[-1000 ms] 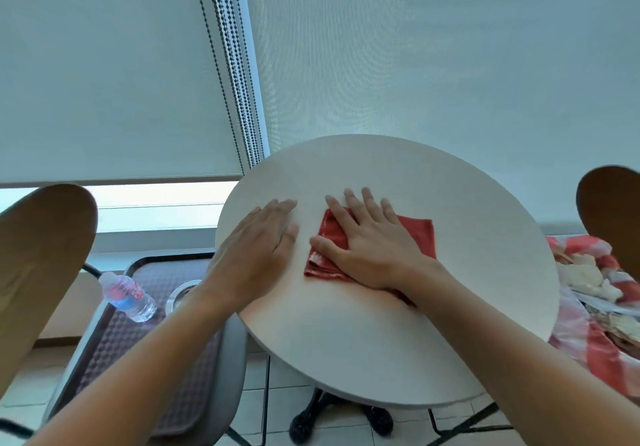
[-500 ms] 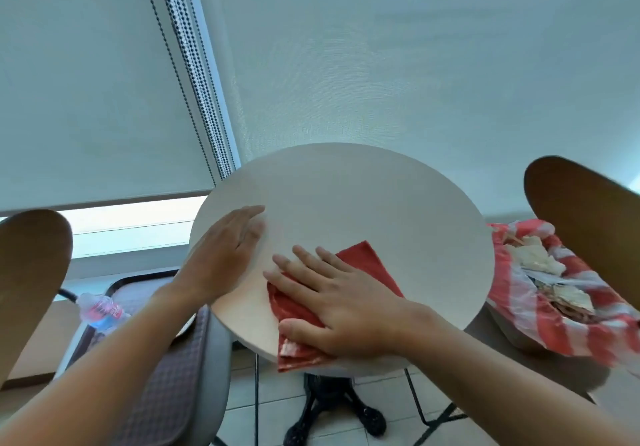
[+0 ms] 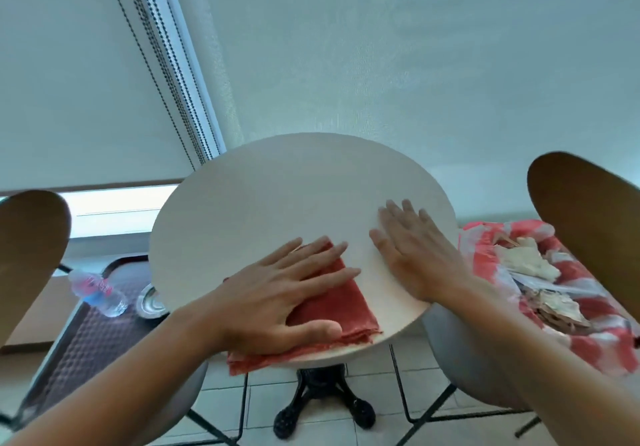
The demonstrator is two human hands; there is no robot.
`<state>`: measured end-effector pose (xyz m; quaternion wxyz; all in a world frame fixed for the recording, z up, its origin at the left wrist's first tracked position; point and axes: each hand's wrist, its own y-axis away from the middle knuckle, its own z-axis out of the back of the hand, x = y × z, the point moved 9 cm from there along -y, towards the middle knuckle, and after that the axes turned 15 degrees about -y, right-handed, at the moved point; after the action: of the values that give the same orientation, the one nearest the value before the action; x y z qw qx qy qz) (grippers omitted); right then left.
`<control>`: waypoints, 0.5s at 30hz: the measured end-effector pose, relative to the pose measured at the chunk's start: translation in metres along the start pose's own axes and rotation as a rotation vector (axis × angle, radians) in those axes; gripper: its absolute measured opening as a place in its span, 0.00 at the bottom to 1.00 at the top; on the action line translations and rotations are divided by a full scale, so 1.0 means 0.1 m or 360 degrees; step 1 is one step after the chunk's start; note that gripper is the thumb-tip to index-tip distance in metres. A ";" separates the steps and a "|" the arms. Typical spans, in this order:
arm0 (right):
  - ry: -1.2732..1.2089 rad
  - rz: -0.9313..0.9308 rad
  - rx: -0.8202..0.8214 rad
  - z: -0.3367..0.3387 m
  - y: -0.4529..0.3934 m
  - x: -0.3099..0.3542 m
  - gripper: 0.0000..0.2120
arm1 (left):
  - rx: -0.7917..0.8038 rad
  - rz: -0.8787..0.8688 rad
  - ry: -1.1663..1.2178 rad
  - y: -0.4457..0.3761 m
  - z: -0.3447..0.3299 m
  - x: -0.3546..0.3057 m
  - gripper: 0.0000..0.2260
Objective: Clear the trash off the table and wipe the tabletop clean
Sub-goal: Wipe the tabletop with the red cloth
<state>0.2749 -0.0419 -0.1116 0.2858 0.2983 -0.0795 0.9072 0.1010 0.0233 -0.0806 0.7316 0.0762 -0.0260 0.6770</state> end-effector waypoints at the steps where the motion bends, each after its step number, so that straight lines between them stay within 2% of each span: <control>1: -0.0049 0.0013 -0.0021 0.00 0.01 -0.01 0.29 | 0.0024 -0.0011 -0.0061 0.00 -0.02 -0.08 0.32; 5: -0.0107 0.0041 -0.0088 0.03 0.01 -0.02 0.28 | 0.0130 0.0084 -0.0090 -0.07 -0.04 -0.32 0.29; 11: -0.0006 0.0138 -0.0064 0.02 0.00 -0.04 0.26 | 0.0159 0.0517 -0.0042 -0.33 -0.13 -0.41 0.26; 15: -0.0452 0.0112 -0.0127 0.15 0.03 -0.09 0.23 | 0.0140 0.0735 0.0023 -0.55 -0.17 -0.39 0.27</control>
<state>0.2864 -0.0534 -0.1052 0.2514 0.4091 -0.1656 0.8614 0.1510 -0.0169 -0.1068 0.5533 0.0954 -0.0080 0.8274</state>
